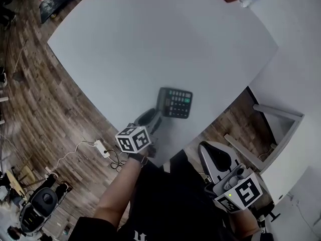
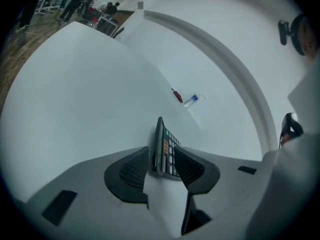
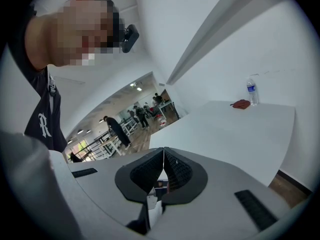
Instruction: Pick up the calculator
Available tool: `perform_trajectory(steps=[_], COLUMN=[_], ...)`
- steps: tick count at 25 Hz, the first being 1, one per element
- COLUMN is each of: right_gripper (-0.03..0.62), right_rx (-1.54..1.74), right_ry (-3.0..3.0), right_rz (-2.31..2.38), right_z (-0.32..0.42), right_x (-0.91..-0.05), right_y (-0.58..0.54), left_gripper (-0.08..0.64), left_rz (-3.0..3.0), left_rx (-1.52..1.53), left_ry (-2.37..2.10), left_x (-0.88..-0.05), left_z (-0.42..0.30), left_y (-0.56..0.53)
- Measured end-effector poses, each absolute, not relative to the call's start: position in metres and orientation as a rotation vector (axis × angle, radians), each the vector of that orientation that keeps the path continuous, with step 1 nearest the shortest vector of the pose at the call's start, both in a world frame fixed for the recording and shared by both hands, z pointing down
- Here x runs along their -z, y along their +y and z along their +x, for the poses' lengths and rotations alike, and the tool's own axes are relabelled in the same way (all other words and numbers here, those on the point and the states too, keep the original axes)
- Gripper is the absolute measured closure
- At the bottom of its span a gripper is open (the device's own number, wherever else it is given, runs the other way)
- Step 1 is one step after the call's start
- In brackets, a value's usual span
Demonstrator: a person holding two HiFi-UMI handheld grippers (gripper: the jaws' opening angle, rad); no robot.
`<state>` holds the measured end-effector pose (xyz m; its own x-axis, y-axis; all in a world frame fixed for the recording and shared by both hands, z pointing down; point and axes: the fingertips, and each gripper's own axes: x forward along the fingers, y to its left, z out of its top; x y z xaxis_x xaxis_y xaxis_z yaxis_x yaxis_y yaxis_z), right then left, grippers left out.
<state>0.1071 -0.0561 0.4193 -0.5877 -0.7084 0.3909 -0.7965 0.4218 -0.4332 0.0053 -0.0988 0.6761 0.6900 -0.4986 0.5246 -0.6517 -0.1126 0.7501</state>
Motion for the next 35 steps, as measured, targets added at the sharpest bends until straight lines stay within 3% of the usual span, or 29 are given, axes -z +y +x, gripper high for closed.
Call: perform_trajectory(steps=[10,14,21,35], right_gripper=[0.578,0.578,0.577,0.578], right_rx=[-0.941,-0.960,-0.961,-0.873], right_ry=[-2.474,-2.457,-2.473,-2.577], right_rz=[1.367,1.375,1.389,1.399], right_z=[0.118,0.123,0.121,0.132], right_x=[-0.432,-0.439,-0.440,-0.433], right_y=[-0.056,-0.054,-0.055,-0.100], left_gripper=[0.422,0.500,0.514,0.514], left_rz=[1.723,1.742,1.752,1.883], left_rx=[-0.189,-0.161,-0.136,-0.022], left_ry=[-0.896,-0.888,-0.870,-0.920], left_x=[-0.702,-0.702,-0.695,-0.580], left_z=[0.016,0.021,0.020,0.009], left_y=[-0.105,-0.108,-0.110,-0.154])
